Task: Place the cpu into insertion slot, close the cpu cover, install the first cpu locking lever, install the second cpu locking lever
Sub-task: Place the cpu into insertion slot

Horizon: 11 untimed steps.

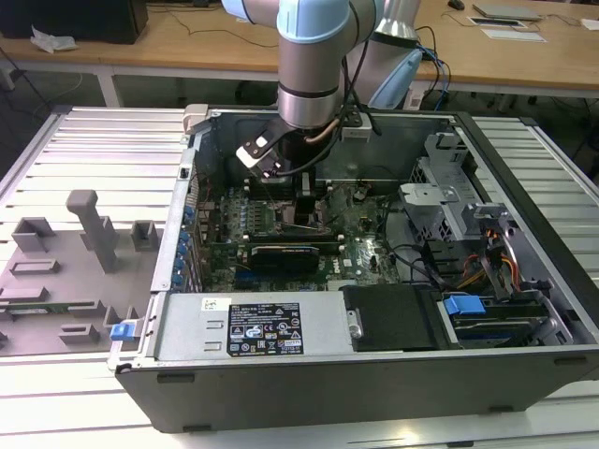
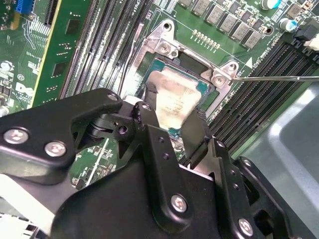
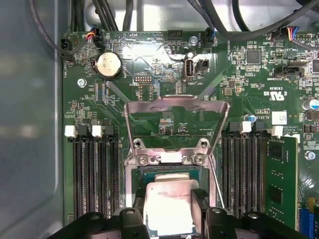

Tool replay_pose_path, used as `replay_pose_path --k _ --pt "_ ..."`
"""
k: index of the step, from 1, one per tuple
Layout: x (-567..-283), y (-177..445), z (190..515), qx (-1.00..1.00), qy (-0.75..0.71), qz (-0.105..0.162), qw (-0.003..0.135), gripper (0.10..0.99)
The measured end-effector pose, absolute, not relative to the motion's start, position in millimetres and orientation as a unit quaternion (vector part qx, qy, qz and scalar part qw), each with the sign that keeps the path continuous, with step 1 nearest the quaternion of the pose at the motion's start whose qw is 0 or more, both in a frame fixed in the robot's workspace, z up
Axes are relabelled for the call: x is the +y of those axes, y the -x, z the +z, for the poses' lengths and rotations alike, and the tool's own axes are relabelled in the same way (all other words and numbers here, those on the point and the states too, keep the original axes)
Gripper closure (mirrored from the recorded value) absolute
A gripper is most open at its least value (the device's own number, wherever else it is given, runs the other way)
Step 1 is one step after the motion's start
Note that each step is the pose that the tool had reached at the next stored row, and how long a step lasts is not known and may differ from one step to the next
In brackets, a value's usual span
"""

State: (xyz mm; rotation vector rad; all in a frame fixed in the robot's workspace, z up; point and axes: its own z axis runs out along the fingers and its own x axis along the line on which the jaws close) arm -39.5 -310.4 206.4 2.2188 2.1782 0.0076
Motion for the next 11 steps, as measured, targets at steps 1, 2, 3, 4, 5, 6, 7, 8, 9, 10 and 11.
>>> replay_pose_path --k 1,2,3,4,5,6,7,8,9,10,11 --pt "-310.4 39.5 206.8 0.700 -0.714 0.002 0.016 0.616" --pt "-310.4 39.5 207.1 0.700 -0.714 0.002 0.016 0.604" --pt "-310.4 39.5 207.4 0.700 -0.714 0.002 0.016 0.604" --pt "-310.4 39.5 207.9 0.700 -0.714 0.002 0.016 0.541" --pt "-310.4 39.5 208.2 0.700 -0.714 0.002 0.016 0.541" --pt "-310.4 39.5 208.4 0.700 -0.714 0.003 0.016 0.541" --pt "-310.4 39.6 208.7 0.700 -0.714 0.002 0.016 0.541" --pt "-310.4 39.6 209.4 0.700 -0.713 0.002 0.016 0.541" --pt "-310.4 39.5 209.5 0.700 -0.714 0.003 0.016 0.541" --pt "-310.7 39.5 209.3 0.701 -0.713 0.003 0.016 0.541" --pt "-311.7 39.5 209.1 0.702 -0.712 0.002 0.016 0.541"
